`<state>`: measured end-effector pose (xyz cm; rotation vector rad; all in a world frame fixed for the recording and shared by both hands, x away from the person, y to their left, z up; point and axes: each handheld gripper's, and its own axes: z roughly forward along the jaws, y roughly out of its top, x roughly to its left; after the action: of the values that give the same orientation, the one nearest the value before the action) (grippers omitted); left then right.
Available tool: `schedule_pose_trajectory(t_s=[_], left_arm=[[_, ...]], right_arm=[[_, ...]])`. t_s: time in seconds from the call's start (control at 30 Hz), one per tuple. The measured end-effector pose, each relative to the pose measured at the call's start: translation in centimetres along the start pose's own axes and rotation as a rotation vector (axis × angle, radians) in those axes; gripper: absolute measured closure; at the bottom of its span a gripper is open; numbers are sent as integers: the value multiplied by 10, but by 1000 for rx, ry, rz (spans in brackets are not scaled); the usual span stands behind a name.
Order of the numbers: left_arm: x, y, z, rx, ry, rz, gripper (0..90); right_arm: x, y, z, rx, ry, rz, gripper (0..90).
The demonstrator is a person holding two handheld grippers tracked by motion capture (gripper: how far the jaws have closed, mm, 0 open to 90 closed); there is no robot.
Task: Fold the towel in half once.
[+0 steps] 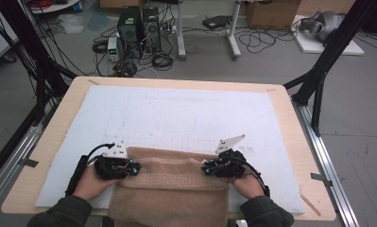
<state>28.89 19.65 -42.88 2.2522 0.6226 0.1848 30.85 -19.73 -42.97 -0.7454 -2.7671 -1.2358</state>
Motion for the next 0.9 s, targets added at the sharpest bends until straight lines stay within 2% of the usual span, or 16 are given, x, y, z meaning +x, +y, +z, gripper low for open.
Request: schedule_pose_trajectory(t_s=[0.07, 0.13, 0.17, 0.2, 0.23, 0.27, 0.3, 0.37, 0.43, 0.5, 0.57, 0.63, 0.7, 0.77, 0.87, 0.9], left_arm=[[-5, 1, -10, -25, -14, 2, 855], [-20, 0, -32, -86, -51, 13, 857], [-31, 0, -46, -123, -64, 22, 853], [-40, 0, -59, -154, -72, 34, 812], [-49, 2, -71, -179, -43, 56, 724], [-51, 3, -76, -182, -26, 64, 655], [-51, 5, -80, -189, -19, 65, 642], [-49, 10, -81, -221, -23, 57, 632], [-45, 12, -76, -240, -11, 52, 601], [-40, 14, -66, -214, 22, 60, 573], [-31, 16, -54, -182, 49, 54, 540], [-21, 17, -43, -170, 78, 40, 525], [-11, 17, -34, -165, 109, 33, 513], [-1, 16, -26, -151, 138, 25, 509], [16, 14, -16, -132, 173, -15, 505], [21, 13, -12, -126, 173, -25, 504]], right_arm=[[3, -1, -5, -24, 41, 2, 838], [17, 0, -17, -40, 104, -18, 839], [30, 0, -26, -65, 146, -38, 803], [43, 0, -36, -98, 207, -60, 688], [54, 0, -46, -122, 216, -85, 667], [64, 1, -56, -130, 201, -107, 657], [66, 2, -61, -129, 179, -115, 644], [63, 5, -65, -126, 145, -112, 630], [54, 6, -65, -130, 96, -98, 606], [43, 5, -61, -124, 48, -89, 568], [28, 2, -54, -101, -4, -54, 547], [17, -1, -48, -92, -49, -43, 524], [6, -5, -43, -100, -68, -5, 505], [-1, -7, -40, -100, -83, 7, 495], [-10, -9, -35, -76, -121, 18, 468], [-13, -9, -34, -78, -117, 25, 468]])
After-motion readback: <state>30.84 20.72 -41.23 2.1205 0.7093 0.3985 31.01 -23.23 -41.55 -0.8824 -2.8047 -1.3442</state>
